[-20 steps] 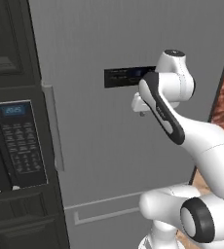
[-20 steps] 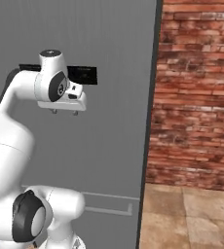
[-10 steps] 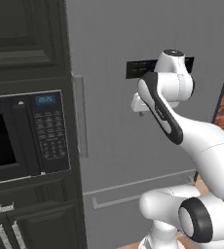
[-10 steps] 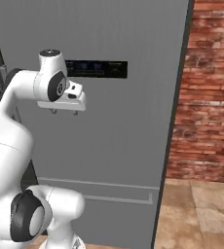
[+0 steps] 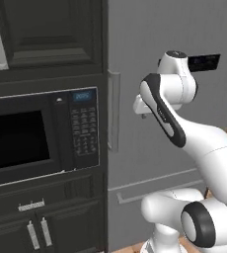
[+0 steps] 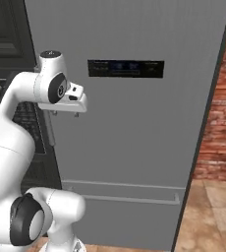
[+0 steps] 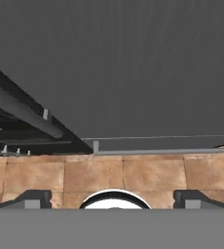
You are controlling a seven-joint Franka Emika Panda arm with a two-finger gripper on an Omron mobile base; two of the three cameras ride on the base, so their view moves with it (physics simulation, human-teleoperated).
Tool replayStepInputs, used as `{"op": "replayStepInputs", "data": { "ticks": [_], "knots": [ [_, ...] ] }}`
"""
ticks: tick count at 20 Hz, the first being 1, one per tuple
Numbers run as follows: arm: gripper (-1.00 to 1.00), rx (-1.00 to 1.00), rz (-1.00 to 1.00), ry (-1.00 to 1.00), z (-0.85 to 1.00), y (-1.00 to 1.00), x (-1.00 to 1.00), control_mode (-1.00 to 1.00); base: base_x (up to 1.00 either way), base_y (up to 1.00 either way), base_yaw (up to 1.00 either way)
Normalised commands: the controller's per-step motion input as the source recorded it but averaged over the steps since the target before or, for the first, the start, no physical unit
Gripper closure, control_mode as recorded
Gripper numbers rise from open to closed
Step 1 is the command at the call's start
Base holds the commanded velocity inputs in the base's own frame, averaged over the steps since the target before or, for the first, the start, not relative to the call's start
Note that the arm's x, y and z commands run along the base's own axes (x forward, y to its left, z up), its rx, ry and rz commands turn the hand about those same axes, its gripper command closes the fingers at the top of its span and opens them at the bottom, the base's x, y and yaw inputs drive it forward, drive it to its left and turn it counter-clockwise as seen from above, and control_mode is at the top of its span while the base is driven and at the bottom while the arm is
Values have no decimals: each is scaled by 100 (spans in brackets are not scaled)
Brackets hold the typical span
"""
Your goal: Retrieve a lemon from the fridge and place it on the cutting board with the fish.
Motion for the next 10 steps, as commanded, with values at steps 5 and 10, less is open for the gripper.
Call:
{"op": "replayStepInputs", "data": {
  "ticks": [5, 10],
  "knots": [
    [-100, 0, 0, 0, 0, 0, 0, 100, -35, 54, -10],
    [-100, 0, 0, 0, 0, 0, 0, 100, -38, 39, -10]
  ]
}}
